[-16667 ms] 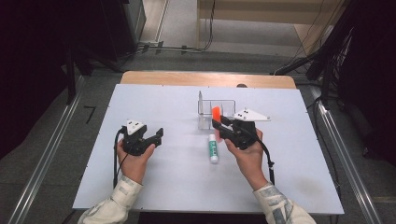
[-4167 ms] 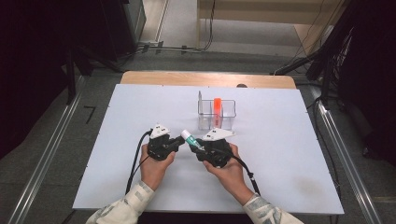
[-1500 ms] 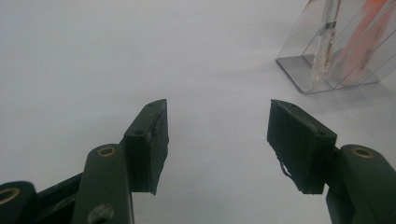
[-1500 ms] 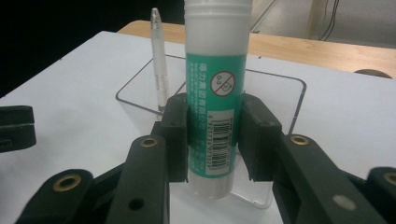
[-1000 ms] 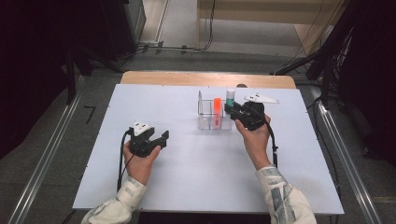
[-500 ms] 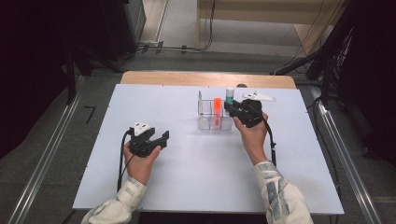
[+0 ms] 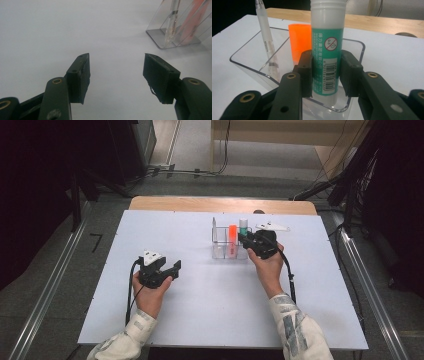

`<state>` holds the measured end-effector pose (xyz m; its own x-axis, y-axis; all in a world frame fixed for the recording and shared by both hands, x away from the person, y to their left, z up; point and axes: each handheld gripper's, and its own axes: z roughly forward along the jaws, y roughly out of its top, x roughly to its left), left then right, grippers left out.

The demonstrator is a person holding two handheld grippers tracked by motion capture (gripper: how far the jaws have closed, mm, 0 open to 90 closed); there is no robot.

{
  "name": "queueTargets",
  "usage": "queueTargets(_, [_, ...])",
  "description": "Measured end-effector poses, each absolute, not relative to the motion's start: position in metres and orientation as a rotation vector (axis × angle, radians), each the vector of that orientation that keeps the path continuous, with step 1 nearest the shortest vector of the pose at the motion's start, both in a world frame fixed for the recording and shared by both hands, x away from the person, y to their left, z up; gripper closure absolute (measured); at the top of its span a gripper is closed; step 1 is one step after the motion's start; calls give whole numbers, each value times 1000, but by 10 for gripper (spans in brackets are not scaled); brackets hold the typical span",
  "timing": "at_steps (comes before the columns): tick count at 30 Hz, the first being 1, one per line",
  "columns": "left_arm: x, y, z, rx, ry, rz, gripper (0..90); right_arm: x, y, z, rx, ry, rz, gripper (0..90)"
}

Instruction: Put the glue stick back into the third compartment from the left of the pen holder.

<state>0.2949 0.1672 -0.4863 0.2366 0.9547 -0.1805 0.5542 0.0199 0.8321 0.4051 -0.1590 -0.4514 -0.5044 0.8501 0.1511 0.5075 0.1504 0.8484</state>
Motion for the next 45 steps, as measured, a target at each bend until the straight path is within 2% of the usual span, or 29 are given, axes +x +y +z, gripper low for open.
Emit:
queueTargets(7, [295, 167, -487, 1650, 1430, 583, 392, 405, -159, -452, 1303, 2072, 1307, 627])
queueTargets(11, [295, 167, -486, 1647, 1428, 583, 392, 403, -157, -451, 1295, 2063, 1299, 587])
queueTargets(22, [295, 167, -486, 1647, 1428, 584, 392, 400, -160, -449, 1280, 2055, 1295, 574])
queueTargets(32, [295, 168, -487, 1645, 1431, 585, 392, 394, -165, -444, 1275, 2043, 1318, 513])
queueTargets(45, [295, 168, -487, 1644, 1436, 583, 392, 374, -189, -440, 1259, 2042, 1340, 377])
